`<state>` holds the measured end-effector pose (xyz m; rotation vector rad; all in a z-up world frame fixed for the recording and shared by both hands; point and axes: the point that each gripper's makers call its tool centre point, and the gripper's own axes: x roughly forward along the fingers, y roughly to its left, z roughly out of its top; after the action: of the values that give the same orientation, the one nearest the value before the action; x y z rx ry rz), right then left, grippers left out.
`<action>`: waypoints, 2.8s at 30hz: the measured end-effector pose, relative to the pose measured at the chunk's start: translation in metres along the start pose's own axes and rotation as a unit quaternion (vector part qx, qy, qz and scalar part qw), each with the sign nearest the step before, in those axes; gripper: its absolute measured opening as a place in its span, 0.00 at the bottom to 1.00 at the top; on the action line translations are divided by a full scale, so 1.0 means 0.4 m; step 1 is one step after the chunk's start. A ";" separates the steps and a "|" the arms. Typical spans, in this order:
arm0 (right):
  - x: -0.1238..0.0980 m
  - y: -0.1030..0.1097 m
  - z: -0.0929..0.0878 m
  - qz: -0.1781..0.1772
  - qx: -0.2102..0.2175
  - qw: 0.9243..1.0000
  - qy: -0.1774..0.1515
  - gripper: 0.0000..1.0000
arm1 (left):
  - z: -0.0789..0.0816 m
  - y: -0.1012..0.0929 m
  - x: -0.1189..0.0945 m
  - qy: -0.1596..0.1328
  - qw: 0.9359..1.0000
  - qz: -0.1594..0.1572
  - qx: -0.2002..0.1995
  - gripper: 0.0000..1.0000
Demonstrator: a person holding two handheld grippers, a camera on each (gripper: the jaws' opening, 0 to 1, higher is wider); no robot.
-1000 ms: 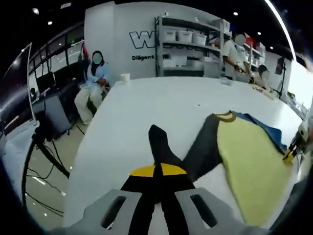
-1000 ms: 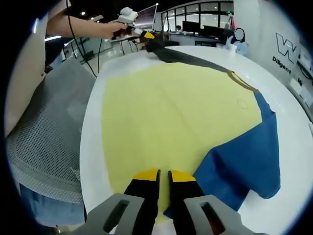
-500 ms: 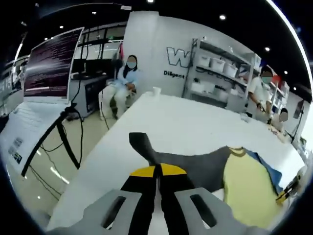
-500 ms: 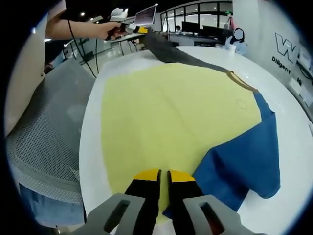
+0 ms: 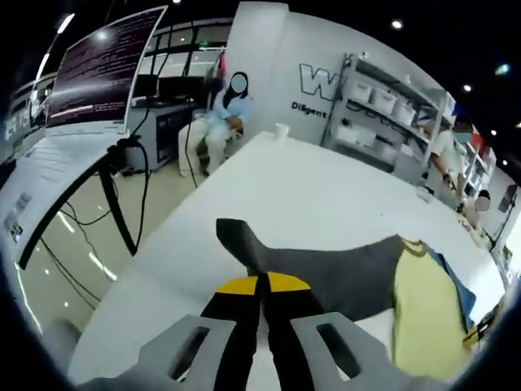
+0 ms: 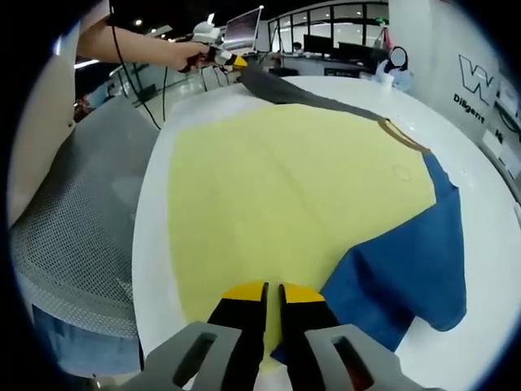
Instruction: Fold the garment on the visible template until the final outline fits inside the template.
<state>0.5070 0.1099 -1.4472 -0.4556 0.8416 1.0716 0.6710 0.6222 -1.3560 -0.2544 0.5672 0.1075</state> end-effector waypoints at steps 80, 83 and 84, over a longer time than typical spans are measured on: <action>0.000 0.003 0.001 0.001 0.005 1.000 0.003 0.00 | -0.068 0.148 0.020 0.107 0.982 0.092 0.122 0.09; 0.000 0.003 0.001 0.001 0.005 1.000 0.003 0.00 | -0.074 0.143 0.022 0.111 0.983 0.087 0.122 0.10; 0.000 0.003 0.001 0.001 0.005 1.000 0.003 0.00 | -0.077 0.139 0.024 0.113 0.983 0.084 0.120 0.11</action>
<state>0.5059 0.1107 -1.4469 -0.4488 0.8525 1.0682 0.6535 0.6679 -1.3979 0.0182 0.8200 0.1729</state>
